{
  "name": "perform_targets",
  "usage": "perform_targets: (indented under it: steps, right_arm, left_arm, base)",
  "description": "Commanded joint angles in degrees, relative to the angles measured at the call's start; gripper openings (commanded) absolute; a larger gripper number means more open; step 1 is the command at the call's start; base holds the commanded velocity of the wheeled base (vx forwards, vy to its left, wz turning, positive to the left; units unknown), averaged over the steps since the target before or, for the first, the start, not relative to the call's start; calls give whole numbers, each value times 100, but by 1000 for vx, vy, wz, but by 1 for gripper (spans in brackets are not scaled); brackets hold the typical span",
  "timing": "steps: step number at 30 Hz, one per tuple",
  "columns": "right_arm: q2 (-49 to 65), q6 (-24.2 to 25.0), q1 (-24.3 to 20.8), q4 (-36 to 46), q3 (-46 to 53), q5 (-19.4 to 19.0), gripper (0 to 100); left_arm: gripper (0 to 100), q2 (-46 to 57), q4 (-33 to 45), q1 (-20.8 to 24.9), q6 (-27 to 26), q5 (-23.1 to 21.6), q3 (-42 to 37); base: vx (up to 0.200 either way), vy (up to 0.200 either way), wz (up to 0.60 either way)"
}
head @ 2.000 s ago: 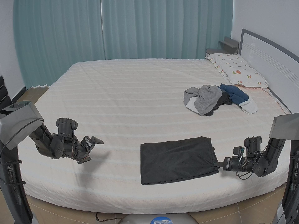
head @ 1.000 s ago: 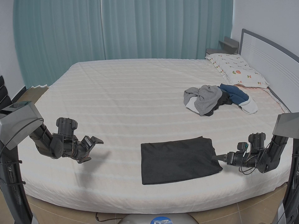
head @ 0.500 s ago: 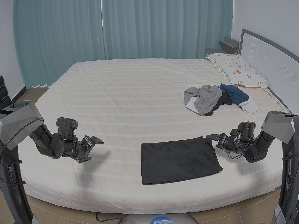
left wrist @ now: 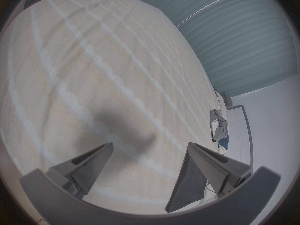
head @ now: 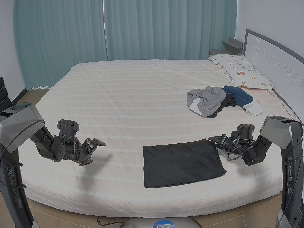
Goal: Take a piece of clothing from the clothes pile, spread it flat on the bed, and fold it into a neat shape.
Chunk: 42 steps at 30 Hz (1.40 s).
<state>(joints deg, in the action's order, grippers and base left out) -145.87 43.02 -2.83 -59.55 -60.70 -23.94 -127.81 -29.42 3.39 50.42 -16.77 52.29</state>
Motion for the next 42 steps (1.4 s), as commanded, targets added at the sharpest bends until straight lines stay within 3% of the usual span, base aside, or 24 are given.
perform_targets:
  steps: [1, 14, 28, 29, 42]
  right_arm:
    - [-134, 5, 2, -4, -144, 100, 0]
    - [-134, 303, 81, -13, -320, 294, 0]
    - [-143, 303, 116, -4, -311, 294, 0]
    - [-143, 303, 116, -4, -294, 294, 100]
    - [384, 506, 221, -224, 348, 197, 100]
  left_arm:
    - [100, -7, -3, -5, 3, -1, 1]
    - [100, -7, -3, -5, 3, -1, 1]
    - [100, -7, -3, -5, 3, -1, 1]
    - [100, -7, -3, -5, 3, -1, 1]
    - [100, 72, -3, 4, 12, -10, -78]
  base:
    - [0, 0, 0]
    - [0, 0, 0]
    - [0, 0, 0]
    - [0, 0, 0]
    - [0, 0, 0]
